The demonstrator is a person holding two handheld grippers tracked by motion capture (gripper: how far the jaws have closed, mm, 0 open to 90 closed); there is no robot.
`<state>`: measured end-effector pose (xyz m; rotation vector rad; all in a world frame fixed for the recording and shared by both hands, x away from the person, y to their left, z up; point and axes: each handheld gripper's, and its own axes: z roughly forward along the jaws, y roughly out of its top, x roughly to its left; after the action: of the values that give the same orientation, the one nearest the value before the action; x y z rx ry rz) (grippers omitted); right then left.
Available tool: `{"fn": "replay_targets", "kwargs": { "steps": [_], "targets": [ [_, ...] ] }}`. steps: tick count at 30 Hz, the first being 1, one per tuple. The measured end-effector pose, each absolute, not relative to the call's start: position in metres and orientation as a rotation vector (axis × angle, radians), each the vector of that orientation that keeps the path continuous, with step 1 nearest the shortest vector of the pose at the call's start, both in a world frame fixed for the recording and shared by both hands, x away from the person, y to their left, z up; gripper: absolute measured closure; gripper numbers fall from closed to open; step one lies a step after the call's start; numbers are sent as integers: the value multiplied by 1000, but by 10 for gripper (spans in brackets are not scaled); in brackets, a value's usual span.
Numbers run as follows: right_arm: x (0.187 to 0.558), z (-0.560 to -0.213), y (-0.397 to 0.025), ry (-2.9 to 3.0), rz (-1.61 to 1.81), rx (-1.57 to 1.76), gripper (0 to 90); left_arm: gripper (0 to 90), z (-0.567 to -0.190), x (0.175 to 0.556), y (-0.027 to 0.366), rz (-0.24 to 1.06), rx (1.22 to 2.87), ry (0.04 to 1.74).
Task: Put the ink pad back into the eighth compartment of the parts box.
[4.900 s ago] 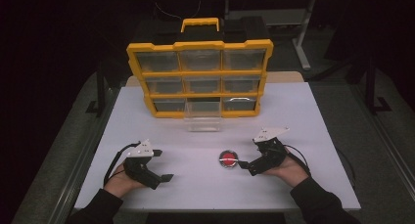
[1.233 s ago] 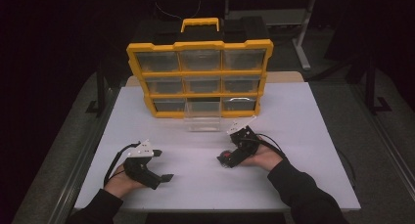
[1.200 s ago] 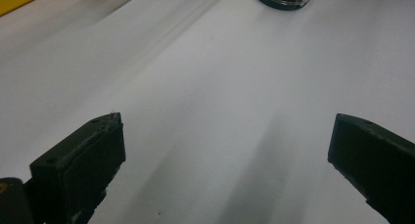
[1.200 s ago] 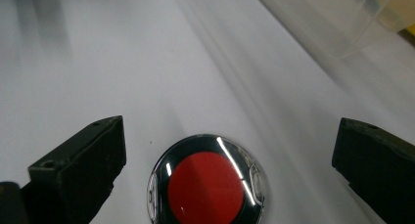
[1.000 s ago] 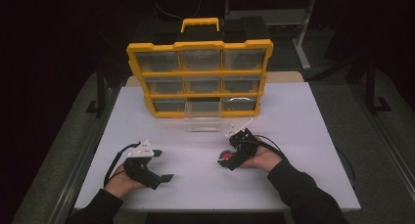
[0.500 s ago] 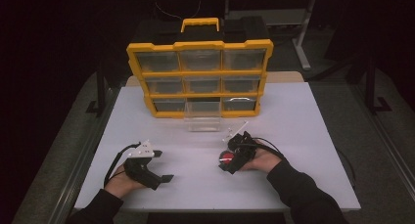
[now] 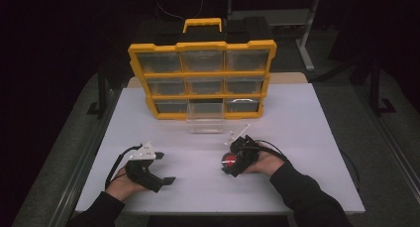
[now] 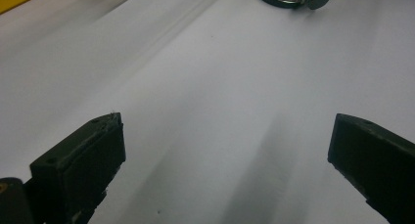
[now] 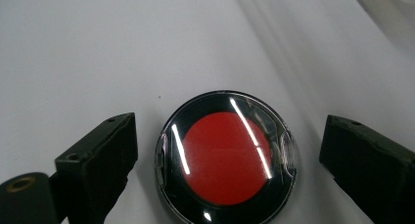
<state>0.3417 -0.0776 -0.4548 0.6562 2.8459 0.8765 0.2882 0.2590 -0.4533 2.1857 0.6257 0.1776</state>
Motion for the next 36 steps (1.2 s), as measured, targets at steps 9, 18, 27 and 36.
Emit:
{"fn": "replay_targets", "kwargs": {
  "steps": [9, 18, 27, 36],
  "targets": [
    [341, -455, -78, 2837, 868, 644, 94, 0, -453, 288, 259, 178, 2187, 625],
    [341, -454, -78, 2825, 850, 641, 132, 0, -453, 288, 259, 182, 2186, 623],
    [340, -453, -79, 2823, 841, 643, 168, 0, -453, 288, 259, 180, 2184, 621],
    [340, -451, -80, 2826, 845, 633, 224, 0, -453, 288, 260, 181, 2185, 622]
  ]
}}
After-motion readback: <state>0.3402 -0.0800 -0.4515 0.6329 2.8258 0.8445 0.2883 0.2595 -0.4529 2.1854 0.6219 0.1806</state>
